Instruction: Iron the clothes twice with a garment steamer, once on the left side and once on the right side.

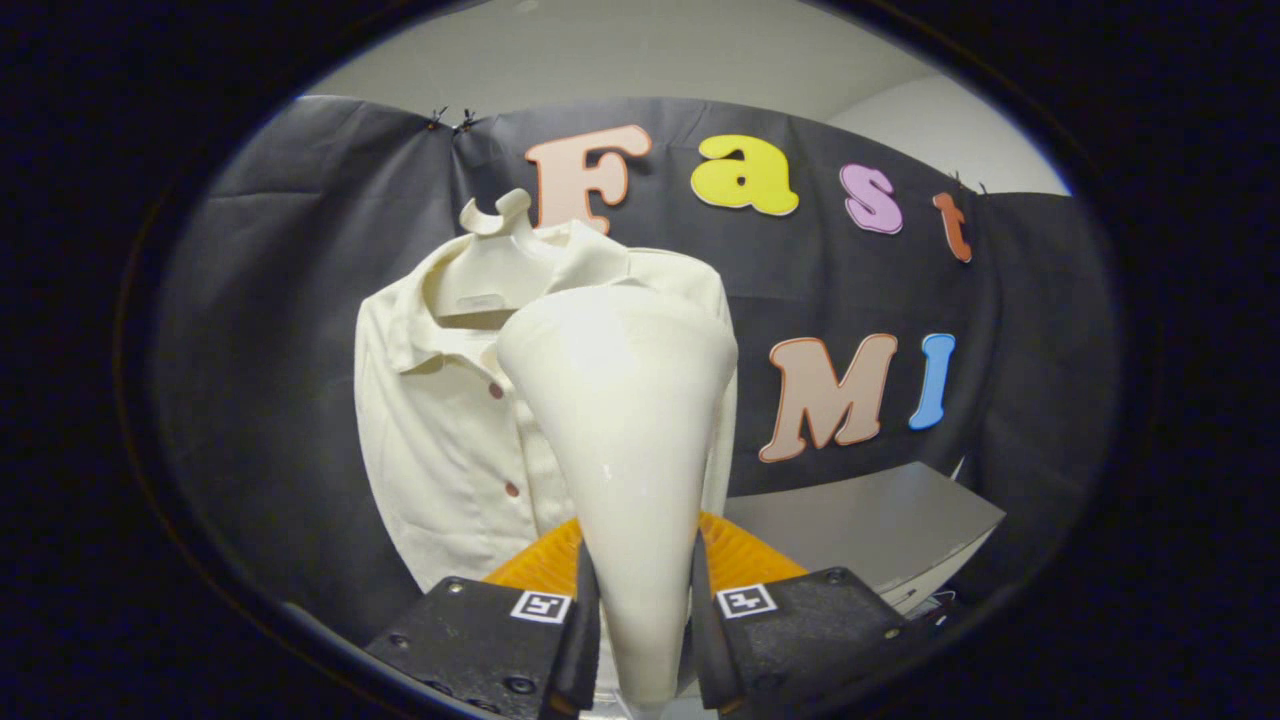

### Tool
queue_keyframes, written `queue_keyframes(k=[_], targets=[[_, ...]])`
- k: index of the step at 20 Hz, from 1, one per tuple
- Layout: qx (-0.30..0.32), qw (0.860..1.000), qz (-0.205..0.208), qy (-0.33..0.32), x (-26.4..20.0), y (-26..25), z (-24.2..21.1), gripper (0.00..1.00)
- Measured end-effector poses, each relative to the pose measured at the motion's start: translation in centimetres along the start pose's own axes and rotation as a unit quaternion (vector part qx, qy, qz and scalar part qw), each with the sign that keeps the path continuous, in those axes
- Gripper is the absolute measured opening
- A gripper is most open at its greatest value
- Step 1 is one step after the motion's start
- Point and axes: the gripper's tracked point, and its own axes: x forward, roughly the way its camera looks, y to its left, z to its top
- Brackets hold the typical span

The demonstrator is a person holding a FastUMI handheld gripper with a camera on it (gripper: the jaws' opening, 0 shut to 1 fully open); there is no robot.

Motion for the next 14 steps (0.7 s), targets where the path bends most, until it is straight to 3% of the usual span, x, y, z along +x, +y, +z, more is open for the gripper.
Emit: queue_keyframes(k=[9,14], targets=[[-0.005,0.999,-0.022,0.039,5.9,-1.5,2.0,0.39],[0.000,0.999,-0.035,0.039,6.7,-1.5,1.8,0.39]])
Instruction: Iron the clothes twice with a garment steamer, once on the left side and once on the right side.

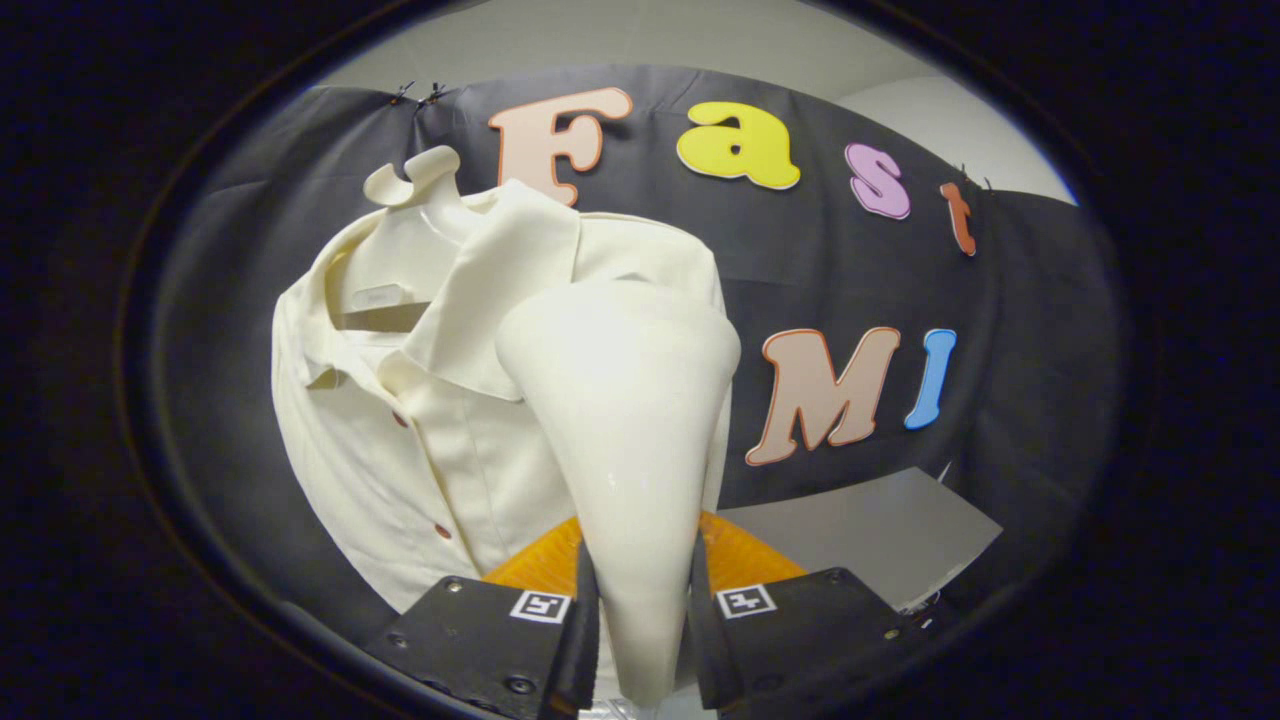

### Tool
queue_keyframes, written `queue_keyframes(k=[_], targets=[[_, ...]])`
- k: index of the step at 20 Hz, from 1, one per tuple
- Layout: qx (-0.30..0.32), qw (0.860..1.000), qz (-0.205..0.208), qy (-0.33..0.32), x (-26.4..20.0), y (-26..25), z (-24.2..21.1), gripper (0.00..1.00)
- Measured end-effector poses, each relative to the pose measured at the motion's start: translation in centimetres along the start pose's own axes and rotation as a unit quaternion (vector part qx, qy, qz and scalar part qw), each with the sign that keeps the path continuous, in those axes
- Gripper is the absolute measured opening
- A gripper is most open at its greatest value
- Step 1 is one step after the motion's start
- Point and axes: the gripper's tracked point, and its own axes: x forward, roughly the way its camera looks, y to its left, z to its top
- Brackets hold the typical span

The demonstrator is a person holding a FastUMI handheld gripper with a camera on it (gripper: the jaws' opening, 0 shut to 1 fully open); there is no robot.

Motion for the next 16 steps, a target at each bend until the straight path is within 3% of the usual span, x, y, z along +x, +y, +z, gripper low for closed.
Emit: queue_keyframes(k=[16], targets=[[-0.023,0.996,-0.012,0.081,1.7,-0.1,-11.7,0.39]])
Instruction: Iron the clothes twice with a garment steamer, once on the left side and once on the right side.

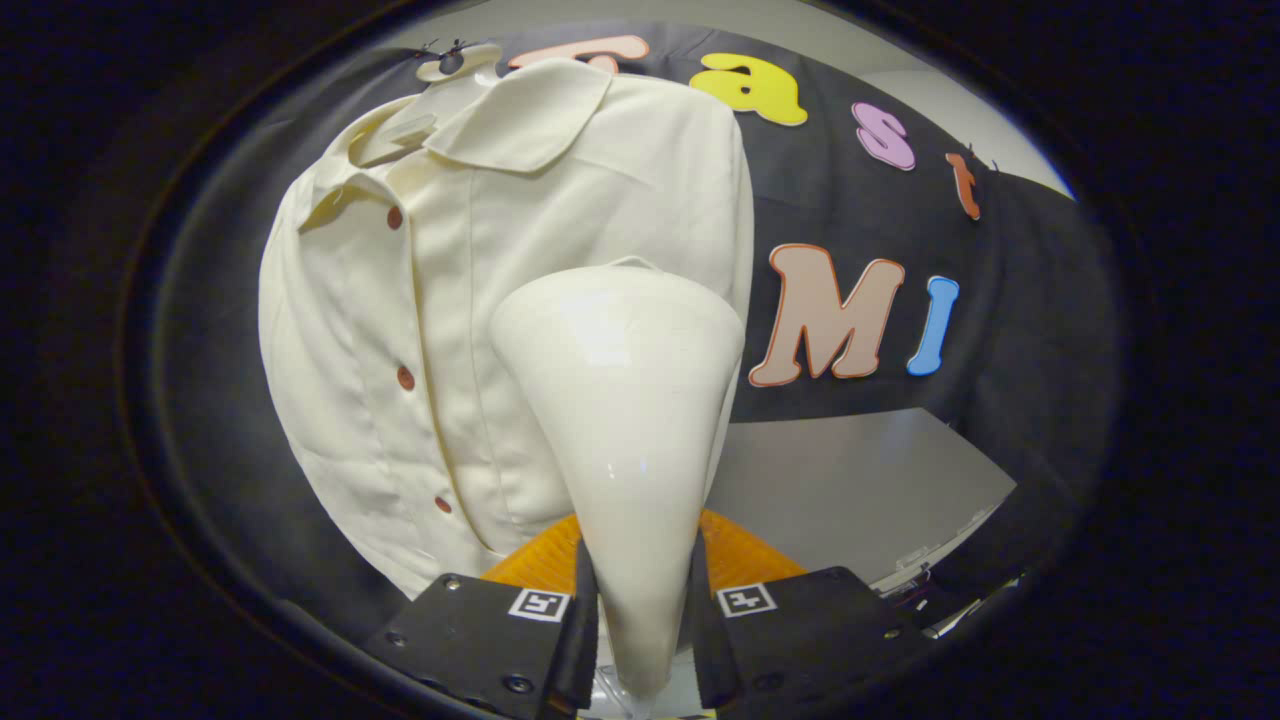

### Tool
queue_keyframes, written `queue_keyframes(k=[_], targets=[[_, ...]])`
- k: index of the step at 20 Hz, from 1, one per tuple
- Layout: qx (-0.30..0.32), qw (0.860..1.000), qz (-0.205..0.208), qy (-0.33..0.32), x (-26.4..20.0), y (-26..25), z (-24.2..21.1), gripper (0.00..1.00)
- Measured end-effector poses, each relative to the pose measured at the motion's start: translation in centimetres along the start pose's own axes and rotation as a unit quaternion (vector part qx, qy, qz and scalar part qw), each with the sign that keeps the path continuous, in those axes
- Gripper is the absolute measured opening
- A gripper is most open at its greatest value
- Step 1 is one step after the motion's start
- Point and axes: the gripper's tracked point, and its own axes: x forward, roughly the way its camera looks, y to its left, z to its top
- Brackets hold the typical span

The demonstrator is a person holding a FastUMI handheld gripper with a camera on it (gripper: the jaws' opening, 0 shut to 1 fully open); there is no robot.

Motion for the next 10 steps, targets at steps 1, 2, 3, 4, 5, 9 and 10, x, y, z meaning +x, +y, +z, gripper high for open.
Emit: queue_keyframes(k=[1,2,3,4,5,9,10], targets=[[-0.001,1.000,0.001,0.007,0.3,0.1,-0.8,0.39],[-0.003,1.000,0.002,0.014,0.4,0.2,-1.5,0.39],[-0.003,1.000,0.003,0.020,0.6,0.4,-2.4,0.39],[-0.003,1.000,0.003,0.026,0.9,0.5,-3.1,0.39],[-0.004,1.000,0.003,0.031,1.1,0.7,-3.8,0.39],[-0.009,0.998,0.002,0.058,2.3,1.0,-6.7,0.39],[-0.011,0.998,0.002,0.065,2.5,1.1,-7.4,0.39]])
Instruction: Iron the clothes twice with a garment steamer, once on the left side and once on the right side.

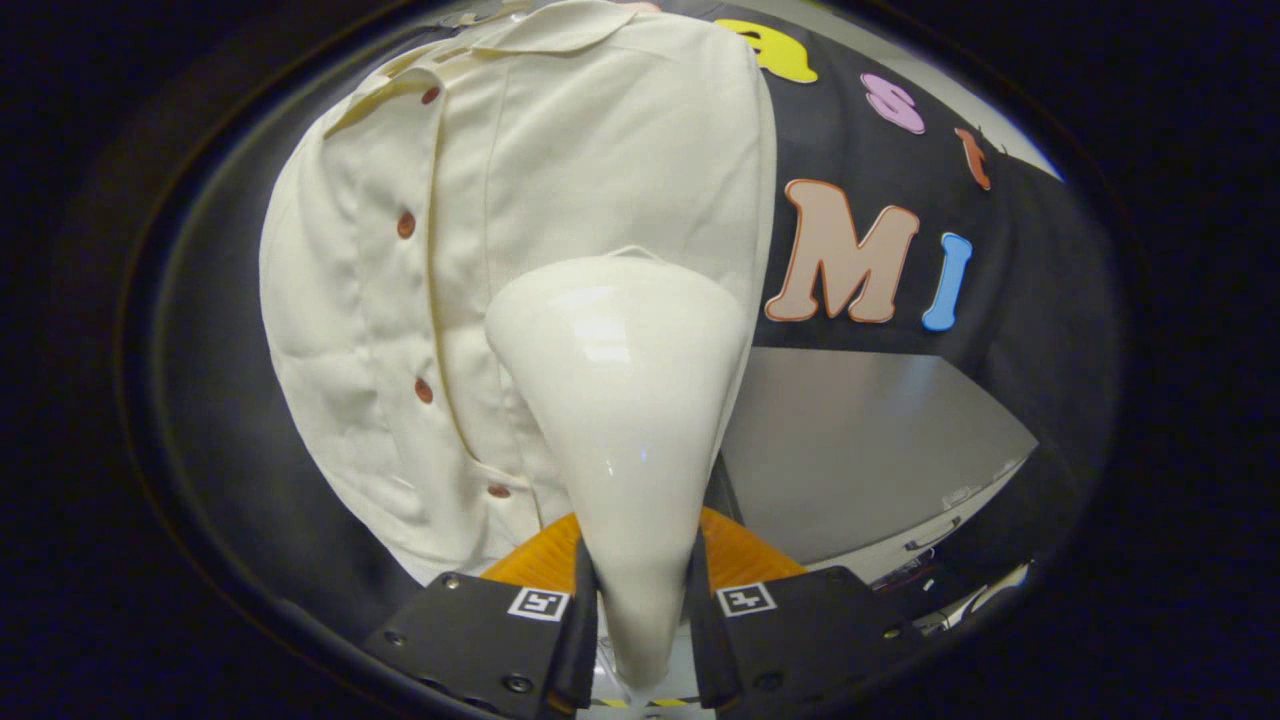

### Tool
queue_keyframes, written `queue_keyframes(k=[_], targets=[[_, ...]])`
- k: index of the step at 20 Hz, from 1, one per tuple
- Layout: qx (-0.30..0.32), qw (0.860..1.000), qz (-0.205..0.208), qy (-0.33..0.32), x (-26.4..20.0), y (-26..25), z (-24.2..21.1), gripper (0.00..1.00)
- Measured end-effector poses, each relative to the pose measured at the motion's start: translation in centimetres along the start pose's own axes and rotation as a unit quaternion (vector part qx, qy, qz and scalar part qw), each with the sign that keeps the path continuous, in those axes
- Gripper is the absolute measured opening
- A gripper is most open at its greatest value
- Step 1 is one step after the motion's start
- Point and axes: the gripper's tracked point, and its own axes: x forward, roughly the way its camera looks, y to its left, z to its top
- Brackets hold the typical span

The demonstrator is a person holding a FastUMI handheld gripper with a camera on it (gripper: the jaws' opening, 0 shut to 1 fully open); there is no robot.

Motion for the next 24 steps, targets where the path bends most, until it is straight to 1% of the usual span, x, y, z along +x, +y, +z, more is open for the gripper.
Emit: queue_keyframes(k=[8,19,24], targets=[[-0.016,0.998,-0.006,0.055,3.6,-0.3,-6.4,0.40],[-0.038,0.991,-0.021,0.126,8.1,-0.8,-14.5,0.40],[-0.044,0.990,-0.027,0.134,9.0,-1.0,-16.3,0.40]])
